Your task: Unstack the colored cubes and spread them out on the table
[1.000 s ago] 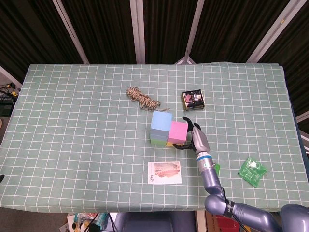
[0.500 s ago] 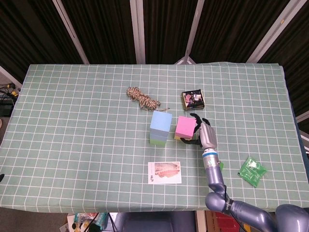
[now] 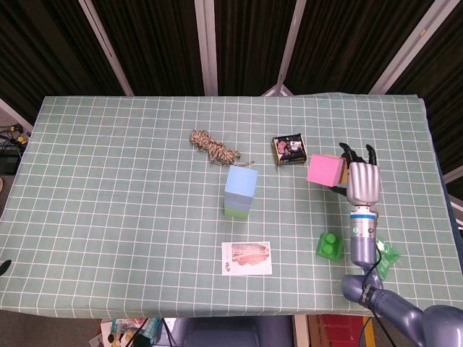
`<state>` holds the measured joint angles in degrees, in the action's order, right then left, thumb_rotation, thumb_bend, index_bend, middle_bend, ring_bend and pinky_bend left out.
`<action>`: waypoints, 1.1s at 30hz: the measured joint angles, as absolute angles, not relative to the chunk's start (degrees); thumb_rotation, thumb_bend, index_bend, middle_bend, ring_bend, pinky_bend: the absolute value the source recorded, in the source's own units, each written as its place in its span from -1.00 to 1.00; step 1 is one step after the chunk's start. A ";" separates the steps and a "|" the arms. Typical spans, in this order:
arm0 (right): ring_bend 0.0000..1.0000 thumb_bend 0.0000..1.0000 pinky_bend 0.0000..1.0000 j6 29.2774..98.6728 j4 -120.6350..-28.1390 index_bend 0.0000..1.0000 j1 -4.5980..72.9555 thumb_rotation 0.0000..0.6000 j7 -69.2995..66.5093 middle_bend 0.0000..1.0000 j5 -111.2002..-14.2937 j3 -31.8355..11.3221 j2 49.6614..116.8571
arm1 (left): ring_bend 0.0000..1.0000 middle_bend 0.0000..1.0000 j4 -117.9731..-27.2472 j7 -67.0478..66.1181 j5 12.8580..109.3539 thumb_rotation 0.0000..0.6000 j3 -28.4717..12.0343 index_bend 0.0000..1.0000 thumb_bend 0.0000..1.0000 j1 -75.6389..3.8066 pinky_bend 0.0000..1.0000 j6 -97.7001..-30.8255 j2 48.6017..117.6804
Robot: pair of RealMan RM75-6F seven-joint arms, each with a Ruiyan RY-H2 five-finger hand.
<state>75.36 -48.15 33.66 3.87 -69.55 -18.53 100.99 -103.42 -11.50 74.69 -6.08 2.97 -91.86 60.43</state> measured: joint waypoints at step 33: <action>0.04 -0.74 -0.67 62.14 -49.33 -0.51 33.07 1.00 -12.78 0.01 -58.64 -28.56 100.44 | -1.00 -0.86 -103.60 -11.33 75.35 1.00 -5.81 -0.52 -0.66 3.45 -1.00 -92.92 60.44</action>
